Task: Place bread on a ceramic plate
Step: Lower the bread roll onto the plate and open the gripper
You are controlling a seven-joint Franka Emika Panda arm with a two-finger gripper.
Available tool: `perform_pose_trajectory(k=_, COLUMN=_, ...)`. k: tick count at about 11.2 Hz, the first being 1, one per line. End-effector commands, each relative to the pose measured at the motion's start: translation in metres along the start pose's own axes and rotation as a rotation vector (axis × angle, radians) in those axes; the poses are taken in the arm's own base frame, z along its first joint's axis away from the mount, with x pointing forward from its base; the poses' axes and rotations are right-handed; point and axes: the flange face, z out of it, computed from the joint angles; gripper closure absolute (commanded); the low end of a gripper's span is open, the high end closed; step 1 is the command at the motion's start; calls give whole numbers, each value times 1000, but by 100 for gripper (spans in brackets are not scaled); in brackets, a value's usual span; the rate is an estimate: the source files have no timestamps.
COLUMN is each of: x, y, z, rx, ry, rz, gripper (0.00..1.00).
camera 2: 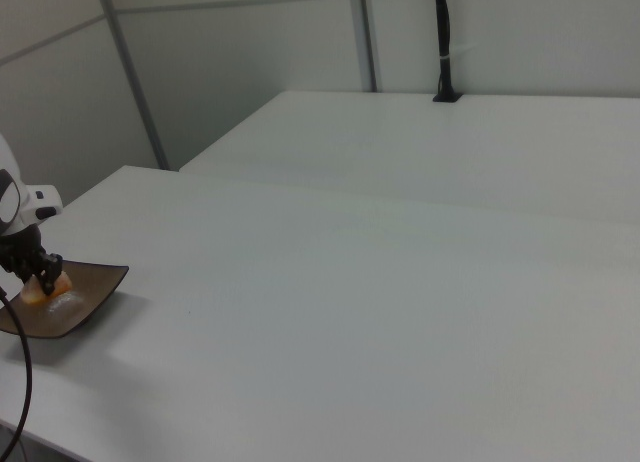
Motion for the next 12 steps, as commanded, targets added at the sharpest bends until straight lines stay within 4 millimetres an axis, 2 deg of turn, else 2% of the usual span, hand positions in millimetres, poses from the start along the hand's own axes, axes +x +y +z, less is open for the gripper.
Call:
perform_pose_trajectory(k=1, x=-2, y=1, z=18, rx=-41, ry=25, rz=36, gripper=47)
perform_pose_trajectory(k=2, x=-1, y=0, z=19, rx=-43, ry=24, rz=44, gripper=32)
perform_pose_trajectory(k=3, x=-1, y=0, z=19, rx=-42, ry=24, rz=44, gripper=28)
perform_pose_trajectory(k=5, x=-2, y=1, z=20, rx=-46, ry=17, rz=46, gripper=5)
perform_pose_trajectory(k=6, x=-2, y=0, z=18, rx=-46, ry=17, rz=47, gripper=0)
perform_pose_trajectory(k=7, x=-1, y=-2, z=12, rx=-44, ry=24, rz=44, gripper=0)
perform_pose_trajectory(k=9, x=9, y=-7, z=-27, rx=-50, ry=23, rz=61, gripper=0)
perform_pose_trajectory(k=10, x=16, y=-4, z=-56, rx=-58, ry=20, rz=74, gripper=0)
perform_pose_trajectory(k=12, x=32, y=18, z=-121, rx=-87, ry=6, rz=121, gripper=0)
